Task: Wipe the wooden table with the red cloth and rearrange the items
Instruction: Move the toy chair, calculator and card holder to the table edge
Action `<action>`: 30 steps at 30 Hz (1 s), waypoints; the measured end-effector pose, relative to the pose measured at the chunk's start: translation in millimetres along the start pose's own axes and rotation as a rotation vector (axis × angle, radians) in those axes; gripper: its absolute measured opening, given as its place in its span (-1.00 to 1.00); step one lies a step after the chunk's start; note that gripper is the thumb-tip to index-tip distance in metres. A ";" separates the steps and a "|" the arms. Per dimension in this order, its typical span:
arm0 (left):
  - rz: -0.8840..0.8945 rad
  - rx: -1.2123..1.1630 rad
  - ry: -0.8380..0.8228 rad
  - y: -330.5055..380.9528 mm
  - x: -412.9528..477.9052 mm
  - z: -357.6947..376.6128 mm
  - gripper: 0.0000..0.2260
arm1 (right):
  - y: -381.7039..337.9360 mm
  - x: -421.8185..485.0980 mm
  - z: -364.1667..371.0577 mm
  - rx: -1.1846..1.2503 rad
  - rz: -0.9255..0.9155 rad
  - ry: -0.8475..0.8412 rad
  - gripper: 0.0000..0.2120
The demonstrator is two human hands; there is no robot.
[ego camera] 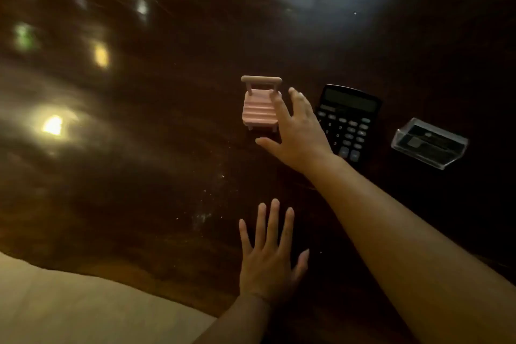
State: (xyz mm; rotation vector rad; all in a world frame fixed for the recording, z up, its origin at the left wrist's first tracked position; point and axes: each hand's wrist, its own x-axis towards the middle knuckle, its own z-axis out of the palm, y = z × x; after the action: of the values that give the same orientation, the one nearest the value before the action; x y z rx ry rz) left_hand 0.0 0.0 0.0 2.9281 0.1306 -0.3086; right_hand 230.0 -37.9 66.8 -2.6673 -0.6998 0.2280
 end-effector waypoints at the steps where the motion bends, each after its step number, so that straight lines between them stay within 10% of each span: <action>1: -0.012 -0.011 -0.016 0.9 0.1 -1.6 -0.26 | -0.3 6.9 -0.3 0.014 0.001 -0.008 -0.08; 16: -0.003 0.051 -0.073 0.1 0.3 1.6 -0.28 | 26.8 -16.7 -29.9 0.340 -0.040 0.260 -0.39; 30: -0.092 -0.012 -0.070 3.5 3.5 7.8 -0.27 | 221.0 -190.6 -118.0 0.286 0.595 0.632 -0.43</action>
State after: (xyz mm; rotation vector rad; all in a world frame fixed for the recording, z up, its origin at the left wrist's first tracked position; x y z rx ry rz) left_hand 2.2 -4.8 -7.6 2.9001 0.2558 -0.4217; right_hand 191.9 -348.6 99.8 -2.3836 0.3031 -0.3332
